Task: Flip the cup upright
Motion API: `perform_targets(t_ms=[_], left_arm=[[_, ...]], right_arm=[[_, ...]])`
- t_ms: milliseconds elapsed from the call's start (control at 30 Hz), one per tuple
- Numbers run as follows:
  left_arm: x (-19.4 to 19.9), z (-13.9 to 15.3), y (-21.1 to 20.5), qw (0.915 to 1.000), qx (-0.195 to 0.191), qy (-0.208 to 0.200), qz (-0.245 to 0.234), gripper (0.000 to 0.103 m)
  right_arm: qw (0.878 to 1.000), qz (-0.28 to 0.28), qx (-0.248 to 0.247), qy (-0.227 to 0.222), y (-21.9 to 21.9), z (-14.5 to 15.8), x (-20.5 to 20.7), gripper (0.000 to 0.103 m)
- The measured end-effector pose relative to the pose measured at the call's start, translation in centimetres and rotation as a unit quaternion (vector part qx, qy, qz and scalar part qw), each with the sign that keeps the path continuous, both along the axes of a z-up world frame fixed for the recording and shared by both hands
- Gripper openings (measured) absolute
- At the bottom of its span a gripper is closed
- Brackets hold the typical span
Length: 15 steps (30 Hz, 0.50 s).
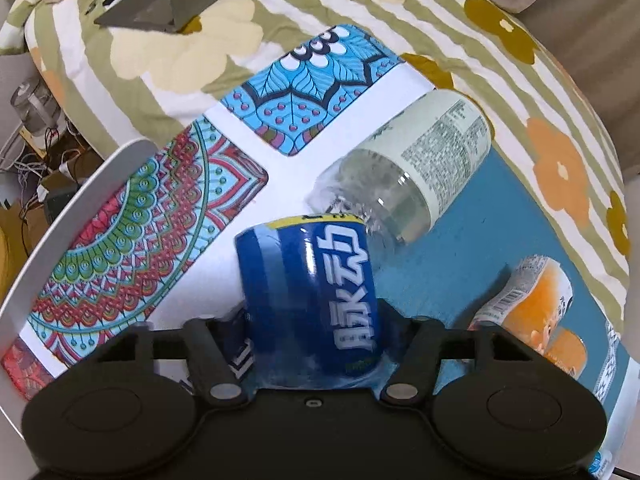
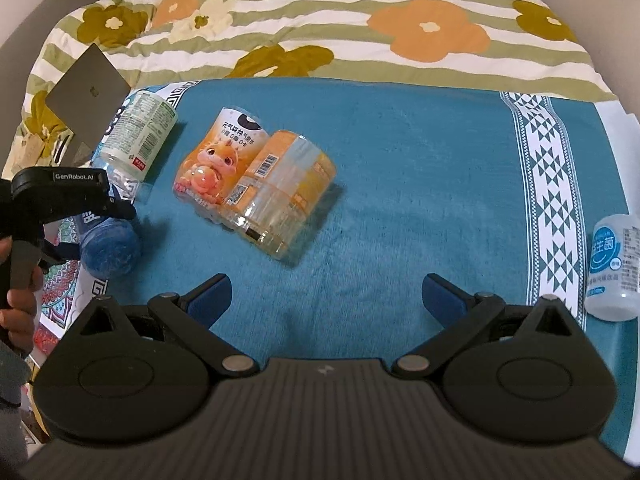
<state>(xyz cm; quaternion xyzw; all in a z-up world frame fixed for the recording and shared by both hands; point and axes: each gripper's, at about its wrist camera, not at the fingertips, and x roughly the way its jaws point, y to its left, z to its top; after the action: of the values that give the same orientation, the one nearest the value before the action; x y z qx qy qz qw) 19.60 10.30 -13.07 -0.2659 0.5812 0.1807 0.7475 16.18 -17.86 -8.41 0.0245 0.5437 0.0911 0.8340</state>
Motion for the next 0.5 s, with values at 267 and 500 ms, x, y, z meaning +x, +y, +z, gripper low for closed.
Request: perform_targets(t_ms=[267,500], left_arm=[[-1.0,0.5,0.2,1.0000,-0.001,-0.001,0.008,0.066],[-1.7,2.7,-0.9,0.9995,0.017,-0.015,-0.019,0.066]], right_arm=[[1.000,-0.001,0.005,0.000,0.0,-0.1,0.2,0.103],[1.000,0.000,0.015,-0.007,-0.3,0.6,-0.9,0.103]])
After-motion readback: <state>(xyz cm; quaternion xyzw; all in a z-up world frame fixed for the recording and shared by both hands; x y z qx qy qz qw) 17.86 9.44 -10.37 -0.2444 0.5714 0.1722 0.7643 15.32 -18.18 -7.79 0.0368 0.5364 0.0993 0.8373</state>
